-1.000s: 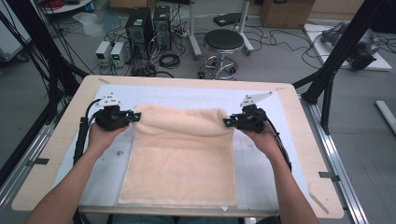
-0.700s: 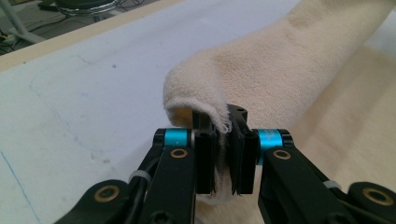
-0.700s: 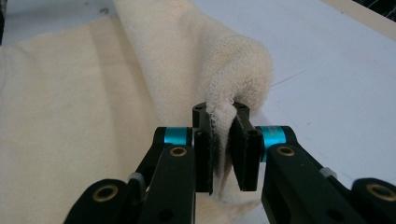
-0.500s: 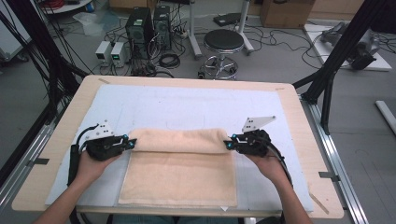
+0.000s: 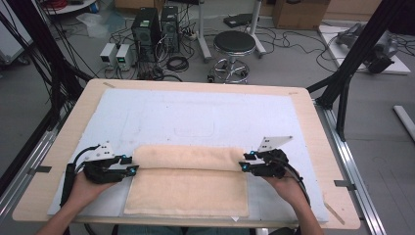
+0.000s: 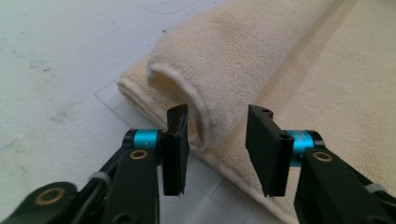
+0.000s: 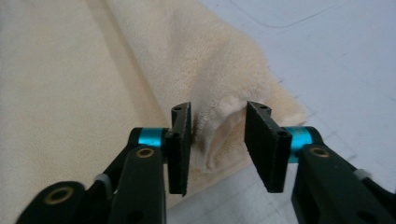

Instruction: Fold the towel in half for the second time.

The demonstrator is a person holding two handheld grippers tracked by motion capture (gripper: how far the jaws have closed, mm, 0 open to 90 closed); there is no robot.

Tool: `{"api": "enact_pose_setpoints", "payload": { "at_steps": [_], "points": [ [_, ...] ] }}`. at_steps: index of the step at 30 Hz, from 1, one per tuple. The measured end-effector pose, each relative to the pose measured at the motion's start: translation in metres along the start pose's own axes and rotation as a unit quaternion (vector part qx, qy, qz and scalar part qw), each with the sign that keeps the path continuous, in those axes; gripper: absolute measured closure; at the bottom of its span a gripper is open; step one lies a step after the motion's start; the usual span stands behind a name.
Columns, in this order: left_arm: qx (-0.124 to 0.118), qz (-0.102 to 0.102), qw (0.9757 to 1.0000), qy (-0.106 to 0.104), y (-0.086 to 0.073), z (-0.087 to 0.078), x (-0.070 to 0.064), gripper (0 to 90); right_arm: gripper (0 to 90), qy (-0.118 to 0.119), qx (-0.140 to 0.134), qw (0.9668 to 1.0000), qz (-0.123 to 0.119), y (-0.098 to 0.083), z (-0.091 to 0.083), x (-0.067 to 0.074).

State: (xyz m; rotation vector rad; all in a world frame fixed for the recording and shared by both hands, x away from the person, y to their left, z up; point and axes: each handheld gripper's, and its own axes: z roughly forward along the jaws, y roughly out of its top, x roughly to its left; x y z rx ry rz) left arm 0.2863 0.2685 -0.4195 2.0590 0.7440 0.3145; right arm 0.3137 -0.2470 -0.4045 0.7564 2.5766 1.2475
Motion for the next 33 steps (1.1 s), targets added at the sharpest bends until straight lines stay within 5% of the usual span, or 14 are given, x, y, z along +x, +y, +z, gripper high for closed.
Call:
{"api": "enact_pose_setpoints", "payload": {
  "at_steps": [7, 11, 16, 18, 21, 23, 33],
  "points": [
    [-0.014, -0.004, 0.9999, 0.004, 0.019, 0.005, 0.009, 44.8, 51.4, -0.01, -0.014, 0.9998, -0.003, 0.018, -0.008, -0.011],
    [-0.017, -0.008, 0.9998, 0.011, 0.028, 0.016, 0.017, 41.2, 48.0, 0.001, -0.005, 1.0, -0.001, 0.027, 0.003, -0.02],
    [0.01, -0.022, 0.9997, -0.001, 0.028, 0.031, 0.025, 36.1, 43.5, 0.018, 0.024, 0.9995, 0.008, 0.029, 0.025, -0.026],
    [0.014, -0.018, 0.9994, -0.026, 0.027, 0.033, 0.024, 45.7, 50.6, 0.03, 0.039, 0.9988, 0.006, 0.028, 0.03, -0.026],
    [0.013, 0.003, 0.9994, -0.033, 0.028, 0.029, 0.018, 68.1, 69.8, 0.057, 0.038, 0.9976, -0.006, 0.027, 0.03, -0.022],
    [0.009, 0.007, 0.9993, -0.034, 0.028, 0.024, 0.015, 74.5, 77.6, 0.062, 0.036, 0.9973, -0.016, 0.029, 0.025, -0.016],
    [-0.012, 0.042, 0.9979, -0.048, 0.01, -0.014, -0.019, 79.9, 82.3, 0.073, 0.001, 0.9961, -0.05, 0.027, -0.01, 0.021]
  ]
}}
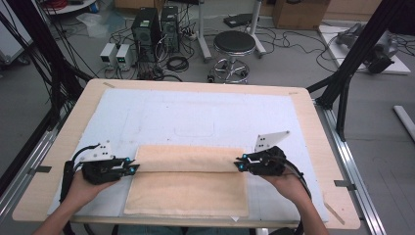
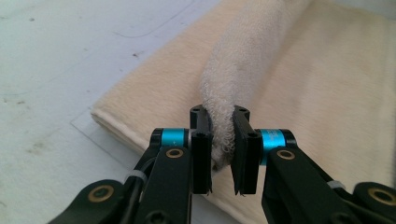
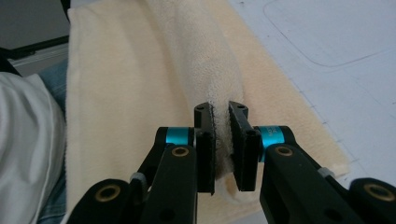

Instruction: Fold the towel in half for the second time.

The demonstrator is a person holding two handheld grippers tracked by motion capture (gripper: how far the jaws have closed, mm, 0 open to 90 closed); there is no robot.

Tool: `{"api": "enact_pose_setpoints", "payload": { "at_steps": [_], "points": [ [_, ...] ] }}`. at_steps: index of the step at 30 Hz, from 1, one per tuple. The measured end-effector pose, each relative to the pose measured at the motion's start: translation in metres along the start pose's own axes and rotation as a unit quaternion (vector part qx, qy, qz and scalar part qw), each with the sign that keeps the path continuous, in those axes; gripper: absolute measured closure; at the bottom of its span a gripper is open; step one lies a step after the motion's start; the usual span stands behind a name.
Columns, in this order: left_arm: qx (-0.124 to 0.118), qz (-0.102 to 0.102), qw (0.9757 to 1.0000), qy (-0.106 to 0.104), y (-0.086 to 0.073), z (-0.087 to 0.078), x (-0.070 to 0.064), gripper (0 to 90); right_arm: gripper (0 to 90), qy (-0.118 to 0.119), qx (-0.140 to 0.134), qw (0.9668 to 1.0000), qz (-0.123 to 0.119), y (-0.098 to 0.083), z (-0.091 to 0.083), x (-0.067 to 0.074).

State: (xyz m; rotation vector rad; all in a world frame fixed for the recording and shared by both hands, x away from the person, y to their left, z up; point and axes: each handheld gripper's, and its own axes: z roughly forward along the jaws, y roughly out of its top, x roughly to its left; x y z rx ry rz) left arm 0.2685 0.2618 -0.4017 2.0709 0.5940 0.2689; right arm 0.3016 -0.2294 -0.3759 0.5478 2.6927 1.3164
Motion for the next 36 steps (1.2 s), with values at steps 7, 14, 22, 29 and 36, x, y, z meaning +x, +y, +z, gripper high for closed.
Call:
{"api": "enact_pose_setpoints", "payload": {
  "at_steps": [7, 14, 22, 29, 36],
  "points": [
    [0.012, 0.016, 0.9997, -0.016, -0.01, -0.014, -0.025, 80.8, 82.6, 0.021, 0.018, 0.9995, -0.017, -0.012, -0.006, 0.033],
    [0.024, 0.026, 0.9985, -0.043, -0.021, -0.019, -0.041, 80.4, 81.2, 0.035, 0.024, 0.9988, -0.025, -0.021, -0.009, 0.048],
    [0.009, 0.001, 0.9988, -0.048, -0.016, -0.023, -0.028, 53.5, 58.3, 0.041, -0.005, 0.9991, 0.0, -0.02, -0.014, 0.036],
    [-0.022, -0.011, 0.9976, -0.064, 0.0, -0.015, -0.014, 47.6, 52.9, -0.023, 0.02, 0.9995, 0.005, -0.012, 0.001, 0.012],
    [-0.013, -0.012, 0.9992, -0.037, 0.004, -0.013, -0.006, 46.2, 45.9, -0.055, 0.036, 0.9975, 0.025, -0.014, 0.014, -0.013]
  ]
}}
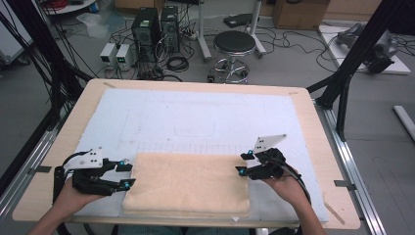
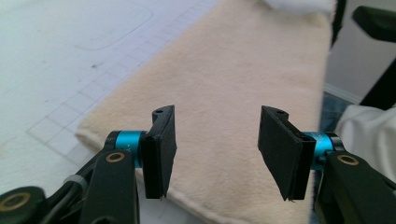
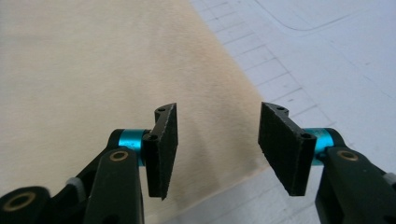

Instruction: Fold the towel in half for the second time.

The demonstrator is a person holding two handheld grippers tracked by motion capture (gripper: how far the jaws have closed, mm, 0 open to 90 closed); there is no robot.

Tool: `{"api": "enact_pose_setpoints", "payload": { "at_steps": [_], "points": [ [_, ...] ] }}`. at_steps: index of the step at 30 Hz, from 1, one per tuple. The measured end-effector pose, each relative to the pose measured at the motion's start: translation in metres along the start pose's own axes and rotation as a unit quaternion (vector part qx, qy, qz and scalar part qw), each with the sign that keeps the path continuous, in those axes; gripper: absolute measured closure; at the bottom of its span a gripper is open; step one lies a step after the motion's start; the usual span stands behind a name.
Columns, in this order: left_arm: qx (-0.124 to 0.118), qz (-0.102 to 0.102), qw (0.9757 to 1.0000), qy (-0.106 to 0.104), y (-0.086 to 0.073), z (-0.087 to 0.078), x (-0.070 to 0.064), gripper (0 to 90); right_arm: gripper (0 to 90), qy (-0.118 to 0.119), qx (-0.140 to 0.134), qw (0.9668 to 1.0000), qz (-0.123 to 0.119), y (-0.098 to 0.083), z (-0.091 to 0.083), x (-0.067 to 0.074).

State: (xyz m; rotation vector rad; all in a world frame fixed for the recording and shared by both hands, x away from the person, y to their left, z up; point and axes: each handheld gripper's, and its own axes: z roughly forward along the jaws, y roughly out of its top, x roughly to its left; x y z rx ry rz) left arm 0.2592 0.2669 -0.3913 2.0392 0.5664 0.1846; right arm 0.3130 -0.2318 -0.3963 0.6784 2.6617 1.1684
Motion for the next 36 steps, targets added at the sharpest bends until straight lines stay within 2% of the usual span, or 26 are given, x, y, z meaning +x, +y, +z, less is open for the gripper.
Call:
{"api": "enact_pose_setpoints", "payload": {
  "at_steps": [4, 7, 9, 10, 13, 15, 16, 17, 20, 22, 23, 26, 30, 33, 34, 36],
  "points": [
    [0.009, -0.011, 0.9986, 0.051, 0.003, 0.013, 0.015, 43.9, 42.4, -0.007, 0.008, 0.9998, 0.015, -0.001, 0.008, -0.009],
    [0.014, -0.031, 0.9952, 0.092, 0.006, 0.024, 0.03, 42.2, 39.9, -0.012, 0.012, 0.9995, 0.026, -0.002, 0.013, -0.016],
    [0.018, -0.044, 0.9935, 0.103, 0.006, 0.033, 0.039, 40.7, 39.1, -0.008, 0.014, 0.9993, 0.035, -0.003, 0.017, -0.02],
    [0.026, -0.049, 0.9932, 0.102, 0.006, 0.036, 0.044, 39.9, 38.6, -0.004, 0.017, 0.999, 0.042, -0.004, 0.019, -0.023],
    [0.056, -0.077, 0.9921, 0.081, 0.001, 0.049, 0.054, 39.7, 38.6, 0.013, 0.027, 0.9983, 0.049, -0.006, 0.027, -0.027],
    [0.076, -0.088, 0.9916, 0.057, -0.002, 0.055, 0.058, 44.7, 41.5, 0.026, 0.036, 0.9974, 0.058, -0.008, 0.031, -0.029],
    [0.083, -0.087, 0.9913, 0.055, -0.003, 0.057, 0.057, 47.7, 43.9, 0.036, 0.039, 0.9966, 0.064, -0.008, 0.033, -0.03],
    [0.086, -0.082, 0.9917, 0.048, -0.004, 0.058, 0.057, 52.9, 48.9, 0.039, 0.042, 0.9962, 0.065, -0.009, 0.034, -0.03],
    [0.087, -0.086, 0.9915, 0.044, -0.005, 0.06, 0.055, 69.1, 69.1, 0.059, 0.048, 0.9951, 0.063, -0.009, 0.036, -0.028],
    [0.081, -0.087, 0.9916, 0.051, -0.004, 0.058, 0.055, 75.6, 75.4, 0.063, 0.049, 0.9957, 0.048, -0.007, 0.034, -0.027],
    [0.077, -0.085, 0.9918, 0.057, -0.003, 0.058, 0.055, 77.0, 76.4, 0.062, 0.048, 0.9955, 0.053, -0.007, 0.033, -0.027],
    [0.058, -0.084, 0.9912, 0.085, 0.001, 0.059, 0.058, 78.7, 77.2, 0.046, 0.033, 0.9971, 0.05, -0.002, 0.028, -0.031],
    [0.046, -0.079, 0.9868, 0.134, 0.018, 0.07, 0.073, 78.8, 77.0, 0.004, 0.025, 0.9989, 0.04, 0.013, 0.028, -0.044],
    [0.027, -0.089, 0.9827, 0.161, 0.034, 0.081, 0.093, 78.7, 76.5, -0.026, 0.017, 0.9988, 0.037, 0.026, 0.03, -0.065],
    [0.024, -0.096, 0.9813, 0.165, 0.037, 0.084, 0.1, 78.7, 76.4, -0.031, 0.011, 0.9985, 0.044, 0.029, 0.031, -0.073],
    [0.018, -0.097, 0.9791, 0.178, 0.044, 0.09, 0.111, 78.6, 76.2, -0.038, -0.001, 0.9973, 0.062, 0.033, 0.035, -0.089]
  ]
}}
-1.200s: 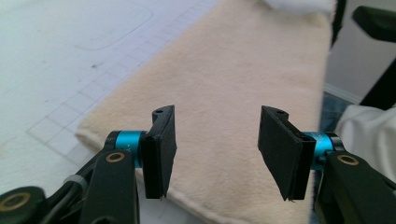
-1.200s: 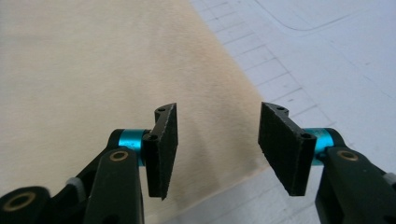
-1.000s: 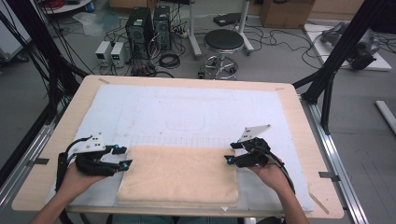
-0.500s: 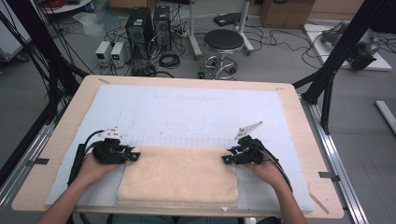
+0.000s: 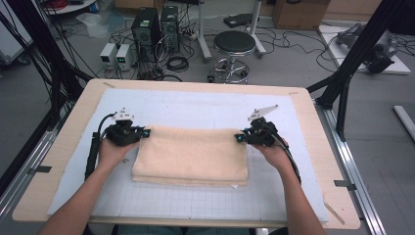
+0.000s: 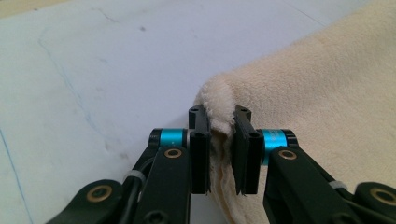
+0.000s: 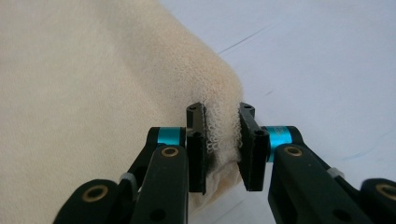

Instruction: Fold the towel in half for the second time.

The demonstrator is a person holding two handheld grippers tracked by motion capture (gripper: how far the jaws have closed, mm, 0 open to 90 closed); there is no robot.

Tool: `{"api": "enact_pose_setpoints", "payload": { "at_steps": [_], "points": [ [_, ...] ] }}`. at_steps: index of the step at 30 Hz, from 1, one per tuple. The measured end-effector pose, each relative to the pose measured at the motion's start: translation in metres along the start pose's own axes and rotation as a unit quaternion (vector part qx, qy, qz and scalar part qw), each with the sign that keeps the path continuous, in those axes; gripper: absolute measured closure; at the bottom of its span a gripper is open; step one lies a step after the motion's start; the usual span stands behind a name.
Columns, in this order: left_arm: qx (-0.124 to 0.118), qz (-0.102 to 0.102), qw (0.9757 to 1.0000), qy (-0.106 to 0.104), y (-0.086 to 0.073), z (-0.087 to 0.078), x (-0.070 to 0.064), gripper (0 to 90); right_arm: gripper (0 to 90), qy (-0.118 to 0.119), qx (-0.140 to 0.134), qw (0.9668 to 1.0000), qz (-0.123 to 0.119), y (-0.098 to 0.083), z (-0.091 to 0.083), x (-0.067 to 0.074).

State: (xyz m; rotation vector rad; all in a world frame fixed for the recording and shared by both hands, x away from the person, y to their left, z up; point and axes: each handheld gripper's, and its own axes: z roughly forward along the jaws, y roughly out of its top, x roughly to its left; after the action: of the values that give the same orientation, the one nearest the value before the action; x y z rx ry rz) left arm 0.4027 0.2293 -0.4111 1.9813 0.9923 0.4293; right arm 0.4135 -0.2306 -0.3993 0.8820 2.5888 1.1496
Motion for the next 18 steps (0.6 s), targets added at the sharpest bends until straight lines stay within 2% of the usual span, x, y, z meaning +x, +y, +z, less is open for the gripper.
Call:
{"api": "enact_pose_setpoints", "payload": {
  "at_steps": [3, 5, 7, 8, 10, 12, 14, 18],
  "points": [
    [0.006, -0.003, 0.9999, 0.013, 0.008, 0.014, 0.006, 78.3, 75.6, -0.02, -0.001, 0.9998, 0.007, 0.006, 0.01, -0.014],
    [0.009, -0.01, 0.9997, 0.018, 0.007, 0.019, 0.011, 75.8, 70.9, -0.026, 0.004, 0.9996, 0.013, 0.008, 0.017, -0.021],
    [0.02, -0.013, 0.9993, 0.028, 0.004, 0.021, 0.015, 67.1, 61.7, -0.039, 0.01, 0.9989, 0.025, 0.006, 0.022, -0.024],
    [0.023, -0.015, 0.9993, 0.025, 0.003, 0.019, 0.016, 62.0, 58.0, -0.035, 0.005, 0.9989, 0.031, 0.005, 0.022, -0.025],
    [0.018, -0.016, 0.9994, 0.023, 0.002, 0.011, 0.018, 54.7, 50.5, -0.046, 0.007, 0.9986, 0.024, 0.005, 0.018, -0.021],
    [0.003, -0.012, 0.9997, 0.022, 0.003, 0.002, 0.015, 48.8, 47.7, -0.045, 0.002, 0.9989, 0.015, 0.007, 0.011, -0.016],
    [-0.007, -0.004, 0.9998, 0.018, 0.002, -0.008, 0.011, 47.3, 46.1, -0.048, -0.009, 0.9988, 0.006, 0.008, 0.003, -0.008],
    [-0.01, 0.017, 0.9998, -0.006, -0.007, -0.018, -0.003, 46.8, 45.4, -0.026, -0.025, 0.9993, -0.013, 0.005, -0.009, 0.011]
  ]
}}
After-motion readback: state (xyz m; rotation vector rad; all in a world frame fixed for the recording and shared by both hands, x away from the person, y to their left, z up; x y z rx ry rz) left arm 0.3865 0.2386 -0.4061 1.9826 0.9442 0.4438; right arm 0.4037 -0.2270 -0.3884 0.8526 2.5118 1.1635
